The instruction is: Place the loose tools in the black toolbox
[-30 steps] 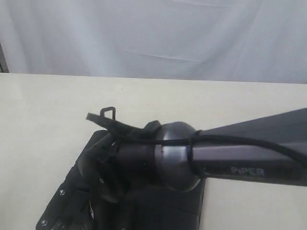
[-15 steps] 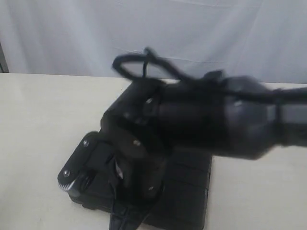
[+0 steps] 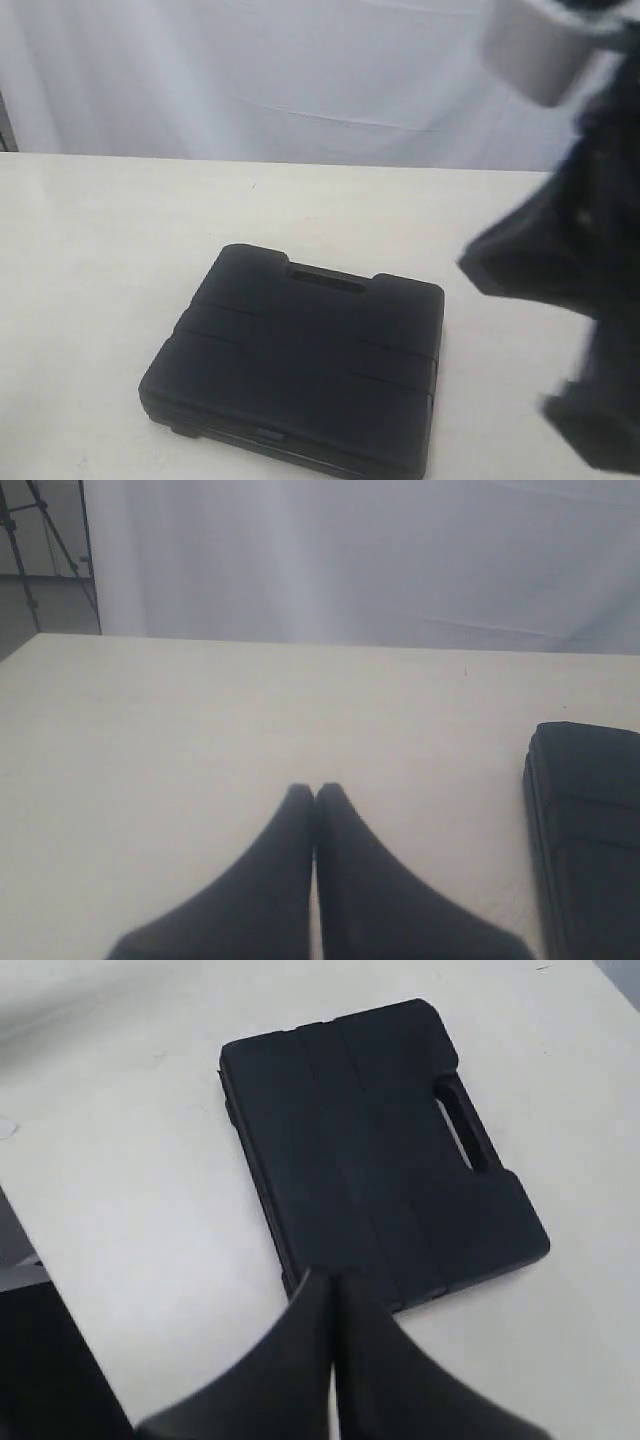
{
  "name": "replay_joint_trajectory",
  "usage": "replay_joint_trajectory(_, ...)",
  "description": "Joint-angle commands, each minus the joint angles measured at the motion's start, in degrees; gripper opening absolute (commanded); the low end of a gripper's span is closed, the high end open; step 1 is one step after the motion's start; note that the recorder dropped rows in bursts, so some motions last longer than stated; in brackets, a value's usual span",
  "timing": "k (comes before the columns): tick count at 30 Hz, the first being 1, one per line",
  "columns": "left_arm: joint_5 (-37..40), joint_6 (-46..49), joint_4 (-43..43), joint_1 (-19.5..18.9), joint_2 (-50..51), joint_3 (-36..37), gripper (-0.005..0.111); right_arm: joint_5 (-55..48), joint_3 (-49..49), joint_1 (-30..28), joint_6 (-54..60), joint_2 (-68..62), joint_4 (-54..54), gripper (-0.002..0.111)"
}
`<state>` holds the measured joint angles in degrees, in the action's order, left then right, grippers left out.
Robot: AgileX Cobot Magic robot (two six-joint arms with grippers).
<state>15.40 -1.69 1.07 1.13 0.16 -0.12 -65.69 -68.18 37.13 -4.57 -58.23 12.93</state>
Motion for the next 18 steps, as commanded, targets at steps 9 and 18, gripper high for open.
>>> replay_joint_trajectory(9,0.0,0.0,0.1,0.1,-0.2,0.1,0.0,44.7,35.6,-0.2,-2.9,19.8,2.3,-0.001)
replay_joint_trajectory(18,0.0,0.0,0.1,0.1,-0.2,0.1,0.0,35.1,37.3,-0.3,-5.5,23.6,3.2,-0.001)
